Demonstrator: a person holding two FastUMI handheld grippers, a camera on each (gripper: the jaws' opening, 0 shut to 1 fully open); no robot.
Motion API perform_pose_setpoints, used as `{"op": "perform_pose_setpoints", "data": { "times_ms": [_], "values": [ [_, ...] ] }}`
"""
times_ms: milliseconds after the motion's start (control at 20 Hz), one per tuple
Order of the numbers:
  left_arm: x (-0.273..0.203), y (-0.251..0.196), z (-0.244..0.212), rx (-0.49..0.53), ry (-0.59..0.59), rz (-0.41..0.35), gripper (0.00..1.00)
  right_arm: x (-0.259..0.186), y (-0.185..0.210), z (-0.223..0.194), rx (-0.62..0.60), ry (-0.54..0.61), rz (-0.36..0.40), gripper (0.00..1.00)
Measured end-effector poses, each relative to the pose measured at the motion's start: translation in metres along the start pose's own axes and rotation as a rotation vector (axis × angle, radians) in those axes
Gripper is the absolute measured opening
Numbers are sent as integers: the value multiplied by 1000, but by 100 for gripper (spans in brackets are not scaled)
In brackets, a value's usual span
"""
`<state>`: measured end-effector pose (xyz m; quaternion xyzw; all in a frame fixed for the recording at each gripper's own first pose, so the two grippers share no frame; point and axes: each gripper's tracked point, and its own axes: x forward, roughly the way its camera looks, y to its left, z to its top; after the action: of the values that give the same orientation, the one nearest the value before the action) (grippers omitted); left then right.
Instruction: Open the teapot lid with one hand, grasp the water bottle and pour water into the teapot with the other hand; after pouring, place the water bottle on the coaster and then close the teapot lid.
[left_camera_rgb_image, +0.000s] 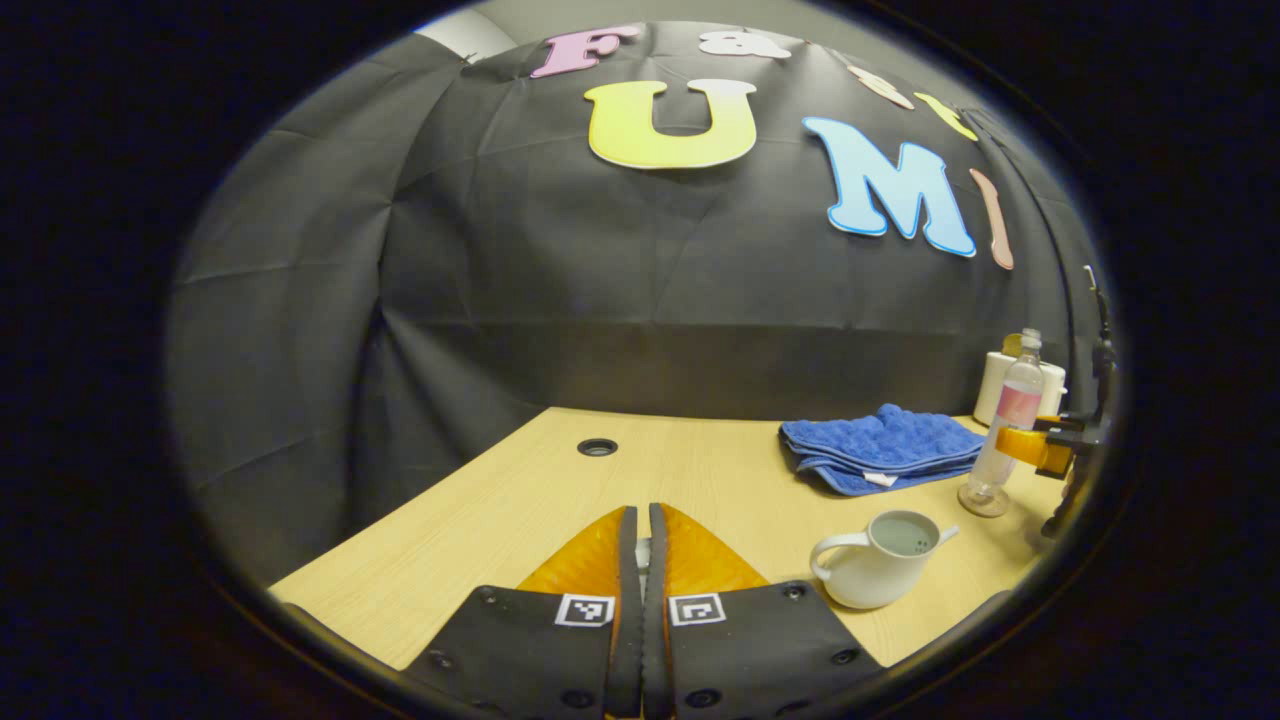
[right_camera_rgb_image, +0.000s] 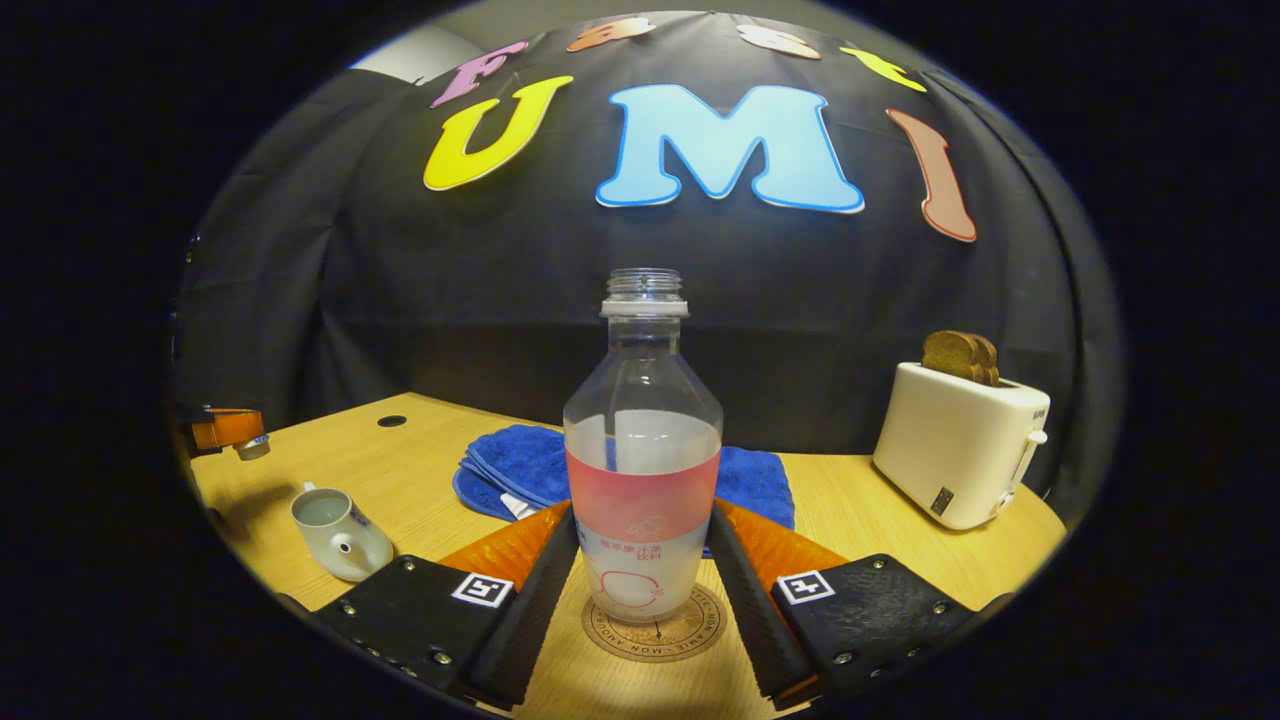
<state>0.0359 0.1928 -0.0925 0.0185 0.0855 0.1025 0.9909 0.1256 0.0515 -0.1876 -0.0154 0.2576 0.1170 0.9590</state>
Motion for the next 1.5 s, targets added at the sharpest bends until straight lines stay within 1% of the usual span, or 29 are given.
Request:
{"op": "perform_pose_setpoints", "data": {
  "times_ms": [150,350,450,500,550,600,750,850,1000,1100,1200,1350,1500],
  "values": [
    [0,0,0,3,1,0,7,-2,-3,-12,25,26,-5,81],
    [1,-3,-3,3,8,-8,7,-2,-3,-13,-5,26,-1,81],
    [1,-6,-3,-1,5,-15,6,-2,-3,-18,-1,38,-4,82],
    [2,-7,-3,-4,4,-21,6,-2,-3,-18,14,30,-5,84],
    [1,-10,-3,-8,2,-29,6,-4,-4,-14,32,17,-5,97],
    [0,-13,-1,-10,-2,-37,7,-7,-6,-9,51,3,-4,99],
    [-2,-25,5,0,-28,-71,7,-21,-10,1,101,-39,4,99],
    [-4,-40,9,4,-52,-110,7,-35,-16,7,117,-68,1,99],
    [-4,-60,11,6,-66,-149,7,-54,-24,10,121,-100,-4,99],
    [-6,-78,14,3,-72,-174,7,-66,-36,8,107,-115,-33,99],
    [-8,-98,16,32,-81,-198,6,-75,-42,6,115,-129,-49,99],
    [-12,-132,18,51,-88,-233,6,-85,-56,4,82,-135,-86,99],
    [-13,-161,14,61,-84,-269,7,-93,-60,6,81,-145,-96,99]
  ]
}}
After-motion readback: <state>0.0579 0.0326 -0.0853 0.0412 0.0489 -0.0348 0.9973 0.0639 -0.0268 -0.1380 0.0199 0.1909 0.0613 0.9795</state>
